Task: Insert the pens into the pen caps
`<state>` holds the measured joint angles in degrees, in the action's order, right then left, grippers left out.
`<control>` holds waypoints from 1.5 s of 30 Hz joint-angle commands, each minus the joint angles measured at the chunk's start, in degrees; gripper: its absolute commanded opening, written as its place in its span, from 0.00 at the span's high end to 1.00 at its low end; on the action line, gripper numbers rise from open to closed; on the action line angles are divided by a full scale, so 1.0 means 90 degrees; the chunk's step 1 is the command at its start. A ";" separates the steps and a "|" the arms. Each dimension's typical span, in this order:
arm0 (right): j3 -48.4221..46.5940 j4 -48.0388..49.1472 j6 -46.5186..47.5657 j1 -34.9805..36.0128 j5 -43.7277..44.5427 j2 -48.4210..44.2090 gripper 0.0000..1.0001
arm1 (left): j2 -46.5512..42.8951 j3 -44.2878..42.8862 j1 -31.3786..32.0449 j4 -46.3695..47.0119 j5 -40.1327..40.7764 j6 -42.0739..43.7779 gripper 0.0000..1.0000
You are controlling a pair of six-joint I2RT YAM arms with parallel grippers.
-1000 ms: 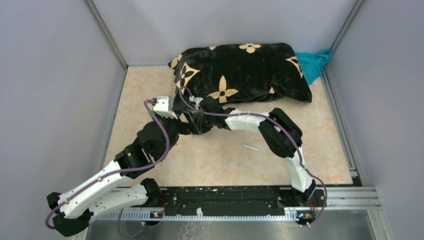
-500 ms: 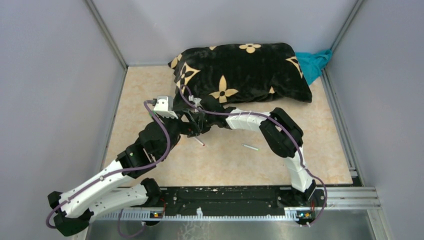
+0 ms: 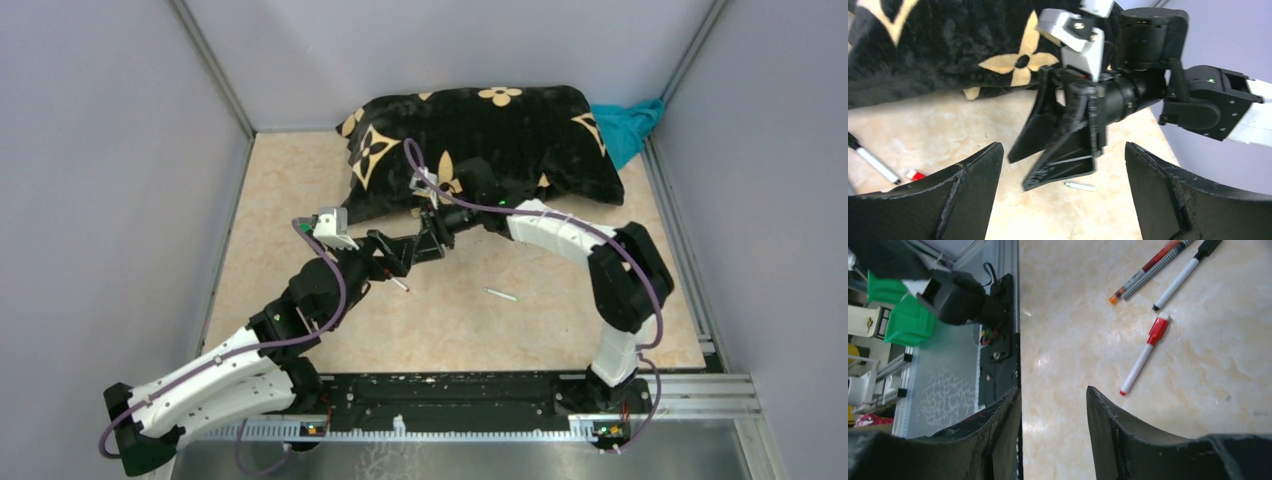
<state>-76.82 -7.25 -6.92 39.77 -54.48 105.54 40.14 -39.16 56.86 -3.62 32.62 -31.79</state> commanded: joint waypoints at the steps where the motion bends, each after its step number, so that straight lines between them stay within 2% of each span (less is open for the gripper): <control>1: 0.0468 -0.1248 0.1712 -0.0381 -0.0833 -0.1028 0.50 | -0.0163 0.0449 -0.0019 0.0886 -0.0246 -0.0624 0.04; 7: 0.1099 -0.2878 0.3378 -0.0987 -0.0180 -0.2032 0.46 | 0.0191 0.0713 -0.0021 0.1274 -0.0748 -0.1118 0.03; 13: 0.1964 -0.3283 0.3962 -0.1574 0.1183 -0.2539 0.38 | 0.0499 0.0779 -0.0028 0.1274 -0.0956 -0.1298 0.03; 18: 0.2724 -0.2996 0.4141 -0.1685 0.2031 -0.2916 0.37 | 0.0719 0.0846 -0.0062 0.1385 -0.1048 -0.1285 0.03; 24: 0.3395 -0.2286 0.3803 -0.1723 0.2853 -0.3045 0.37 | 0.1121 0.0778 -0.0099 0.1336 -0.1224 -0.1191 0.03; 30: 0.3639 -0.2004 0.3735 -0.1715 0.3116 -0.2941 0.43 | 0.1410 0.0706 -0.0098 0.1330 -0.1402 -0.1264 0.04; 36: 0.3687 -0.1901 0.3744 -0.1658 0.3193 -0.2746 0.53 | 0.1393 0.0774 -0.0106 0.1306 -0.1395 -0.1424 0.04; 41: 0.3682 -0.1814 0.3768 -0.1455 0.3328 -0.2609 0.56 | 0.1364 0.0788 -0.0112 0.1290 -0.1350 -0.1449 0.04; 45: 0.3446 -0.2095 0.3843 -0.1331 0.3458 -0.2147 0.64 | 0.1377 0.0786 -0.0107 0.1299 -0.1326 -0.1448 0.04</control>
<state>-43.57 -25.47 27.03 26.57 -24.71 82.72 52.82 -32.40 56.14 7.31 20.86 -44.16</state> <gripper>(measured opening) 0.396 0.963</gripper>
